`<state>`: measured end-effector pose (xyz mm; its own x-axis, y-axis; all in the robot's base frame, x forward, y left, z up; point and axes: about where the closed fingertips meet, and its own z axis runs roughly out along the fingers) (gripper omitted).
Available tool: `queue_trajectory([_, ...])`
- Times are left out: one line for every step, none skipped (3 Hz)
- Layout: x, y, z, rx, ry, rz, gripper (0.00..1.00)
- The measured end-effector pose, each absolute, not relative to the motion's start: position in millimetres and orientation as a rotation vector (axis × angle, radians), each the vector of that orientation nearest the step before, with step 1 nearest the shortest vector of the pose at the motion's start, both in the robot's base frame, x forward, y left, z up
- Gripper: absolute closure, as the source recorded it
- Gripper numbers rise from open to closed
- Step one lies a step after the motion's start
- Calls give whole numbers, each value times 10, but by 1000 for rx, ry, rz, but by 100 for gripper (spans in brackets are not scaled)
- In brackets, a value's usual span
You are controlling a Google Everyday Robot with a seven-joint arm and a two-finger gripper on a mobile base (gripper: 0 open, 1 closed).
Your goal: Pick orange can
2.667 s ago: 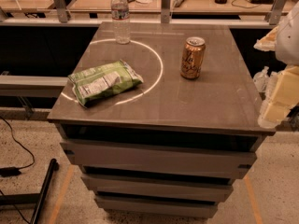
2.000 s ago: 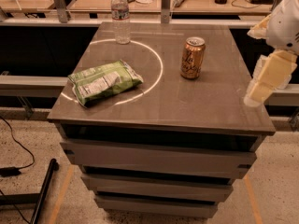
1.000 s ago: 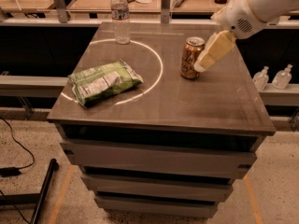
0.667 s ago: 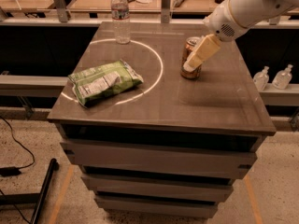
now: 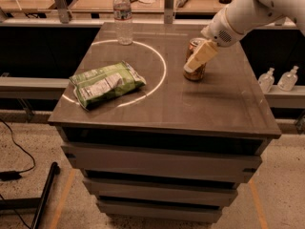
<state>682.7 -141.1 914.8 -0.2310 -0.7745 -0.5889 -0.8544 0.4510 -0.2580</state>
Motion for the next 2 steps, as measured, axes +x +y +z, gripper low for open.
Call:
queue_trajectory([6895,-1430,9074,-1358,2047,164,42])
queue_trajectory([6915,-1414,9054,-1366,2040,186,64])
